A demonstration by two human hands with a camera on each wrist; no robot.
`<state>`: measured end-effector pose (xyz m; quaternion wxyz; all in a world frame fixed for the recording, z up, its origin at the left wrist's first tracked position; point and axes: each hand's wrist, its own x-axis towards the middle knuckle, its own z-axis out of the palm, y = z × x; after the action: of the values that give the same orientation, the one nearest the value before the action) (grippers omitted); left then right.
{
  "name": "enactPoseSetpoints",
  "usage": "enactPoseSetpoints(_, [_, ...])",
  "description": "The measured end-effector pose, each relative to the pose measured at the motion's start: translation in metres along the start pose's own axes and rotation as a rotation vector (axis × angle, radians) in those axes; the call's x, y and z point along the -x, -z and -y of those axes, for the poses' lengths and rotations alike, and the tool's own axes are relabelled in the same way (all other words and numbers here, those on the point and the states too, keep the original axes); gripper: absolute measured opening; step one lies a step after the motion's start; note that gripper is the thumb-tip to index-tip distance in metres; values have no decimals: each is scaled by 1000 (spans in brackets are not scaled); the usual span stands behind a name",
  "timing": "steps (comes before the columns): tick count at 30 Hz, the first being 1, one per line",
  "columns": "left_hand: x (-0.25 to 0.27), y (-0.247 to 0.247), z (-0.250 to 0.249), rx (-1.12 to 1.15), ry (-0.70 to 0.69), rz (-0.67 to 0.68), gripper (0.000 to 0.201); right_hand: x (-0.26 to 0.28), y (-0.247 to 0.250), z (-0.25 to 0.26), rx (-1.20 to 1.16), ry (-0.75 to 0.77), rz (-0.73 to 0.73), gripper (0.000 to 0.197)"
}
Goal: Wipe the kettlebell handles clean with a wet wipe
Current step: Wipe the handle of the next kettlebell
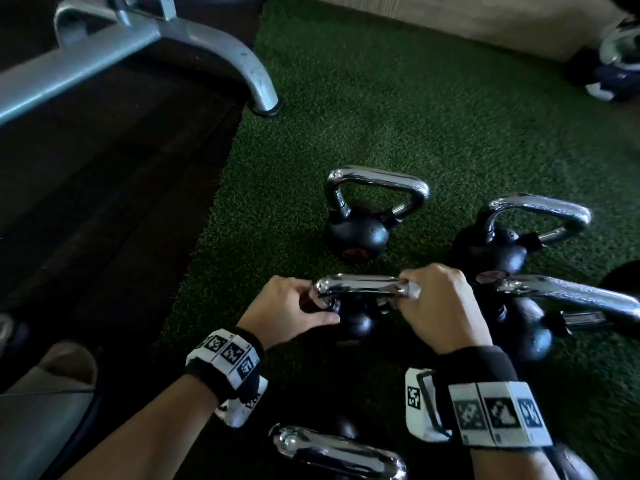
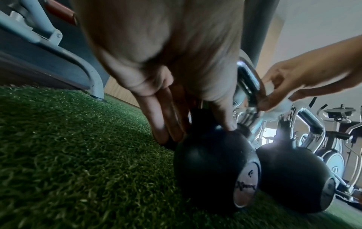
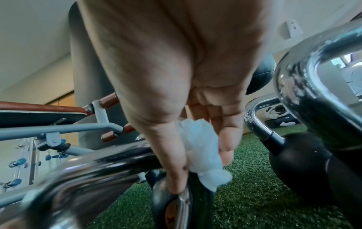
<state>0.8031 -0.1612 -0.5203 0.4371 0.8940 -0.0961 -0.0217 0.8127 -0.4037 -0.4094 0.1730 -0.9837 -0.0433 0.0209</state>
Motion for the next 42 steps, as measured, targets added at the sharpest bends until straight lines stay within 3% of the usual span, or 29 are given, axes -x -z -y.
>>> enactPoseSetpoints(5, [-12, 5, -2, 24, -9, 62, 33, 23, -12, 3, -6, -105, -19, 13])
enactPoseSetpoints(10, [-11, 6, -6, -11, 29, 59, 27, 13, -9, -2, -87, -116, 32, 24])
enactPoseSetpoints(13, [-13, 10, -10, -84, 25, 69, 30, 10, -11, -6, -131, -126, 39, 15])
enactPoseSetpoints(18, [-5, 3, -10, -77, 34, 23, 33, 8, -12, -11, -173, -139, 11, 27])
enactPoseSetpoints(20, [-3, 9, -7, -37, 39, 77, 27, 9, -10, -10, -180, -144, 32, 30])
enactPoseSetpoints(22, [-8, 25, -5, -35, 48, 248, 20, 13, -3, -12, -200, -146, 35, 35])
enactPoseSetpoints(24, [-21, 40, -1, -146, 49, 320, 35, 17, 10, -15, -246, -165, 4, 42])
enactPoseSetpoints(26, [-43, 48, -5, -259, 0, 209, 41, 15, 25, -17, -328, -180, -68, 45])
enactPoseSetpoints(30, [-102, 34, -37, -452, -336, 28, 38, -10, 46, -13, -522, -232, -210, 44])
enactPoseSetpoints(31, [-114, 27, -46, -530, -397, 44, 45, -18, 50, -11, -546, -226, -236, 44])
enactPoseSetpoints(34, [-140, 1, -49, -864, -468, 198, 94, -47, 57, -7, -528, -178, -272, 43])
enactPoseSetpoints(36, [-149, -6, -41, -1059, -462, 256, 107, -64, 57, -4, -490, -136, -276, 42])
enactPoseSetpoints(42, [-156, -13, -25, -1159, -474, 208, 95, -100, 48, 11, -347, -13, -345, 37])
